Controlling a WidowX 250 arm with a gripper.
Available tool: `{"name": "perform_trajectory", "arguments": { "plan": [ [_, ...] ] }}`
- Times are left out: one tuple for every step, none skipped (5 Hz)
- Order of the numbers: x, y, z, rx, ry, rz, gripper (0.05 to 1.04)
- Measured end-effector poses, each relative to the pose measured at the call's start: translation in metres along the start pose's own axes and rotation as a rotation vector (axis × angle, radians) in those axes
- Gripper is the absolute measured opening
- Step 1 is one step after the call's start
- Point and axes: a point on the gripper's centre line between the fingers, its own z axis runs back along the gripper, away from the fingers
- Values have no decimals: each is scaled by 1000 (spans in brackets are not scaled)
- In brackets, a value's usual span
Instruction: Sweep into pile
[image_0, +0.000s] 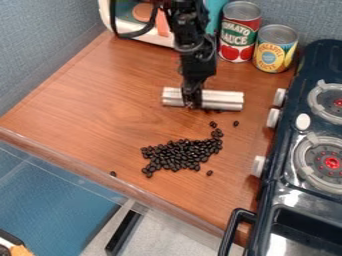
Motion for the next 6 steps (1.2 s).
{"name": "perform_trajectory", "arguments": {
  "plan": [
    [3,-15,2,-1,-5,-12,372],
    [6,-30,1,-2,-1,-39,372],
    [9,-45,3,-8,-11,-56,372],
    [11,-56,4,-12,-19,-67,372],
    [10,-69,5,-24,-20,-77,372],
    [7,-79,7,-33,-17,-82,372]
  ]
}}
